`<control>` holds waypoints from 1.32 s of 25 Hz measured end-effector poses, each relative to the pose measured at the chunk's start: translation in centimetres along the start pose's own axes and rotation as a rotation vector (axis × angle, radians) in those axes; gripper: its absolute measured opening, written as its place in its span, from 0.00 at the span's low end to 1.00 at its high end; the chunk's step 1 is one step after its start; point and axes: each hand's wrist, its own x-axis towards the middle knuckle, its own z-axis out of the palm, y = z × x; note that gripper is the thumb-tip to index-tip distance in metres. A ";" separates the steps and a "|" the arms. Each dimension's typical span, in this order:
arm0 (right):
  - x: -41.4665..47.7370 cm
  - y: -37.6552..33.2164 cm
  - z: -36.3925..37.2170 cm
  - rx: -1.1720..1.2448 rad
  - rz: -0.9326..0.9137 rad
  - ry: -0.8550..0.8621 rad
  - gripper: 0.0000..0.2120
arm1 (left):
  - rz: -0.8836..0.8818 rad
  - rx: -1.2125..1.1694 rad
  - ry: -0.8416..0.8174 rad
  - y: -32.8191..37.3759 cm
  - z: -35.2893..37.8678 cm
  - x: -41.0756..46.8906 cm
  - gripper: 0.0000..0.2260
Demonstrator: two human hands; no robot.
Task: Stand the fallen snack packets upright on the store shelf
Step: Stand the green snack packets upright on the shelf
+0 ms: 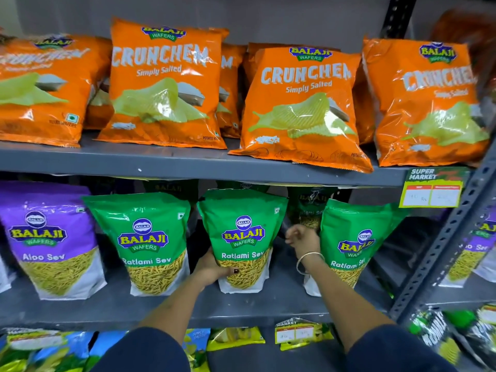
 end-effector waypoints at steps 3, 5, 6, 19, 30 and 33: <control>-0.2 -0.3 -0.6 -0.014 0.080 -0.150 0.13 | 0.027 0.033 0.023 0.5 0.2 -0.2 0.36; -0.9 -0.4 0.8 -0.121 0.059 -0.308 0.06 | 0.034 0.032 0.019 0.7 0.2 -0.4 0.36; -1.1 -0.3 1.7 -0.175 0.018 -0.306 0.08 | 0.030 0.035 0.016 0.8 0.2 -0.5 0.36; -3.4 2.6 4.2 0.076 0.092 -0.582 0.43 | -0.012 0.070 -0.075 0.1 0.2 -1.5 0.41; -4.0 4.1 3.9 -0.114 0.205 -0.474 0.39 | 0.030 0.066 0.025 0.2 3.0 -1.2 0.40; -4.1 1.6 3.5 -0.566 0.359 -0.699 0.21 | -0.035 0.077 -0.010 -0.1 2.8 -2.0 0.39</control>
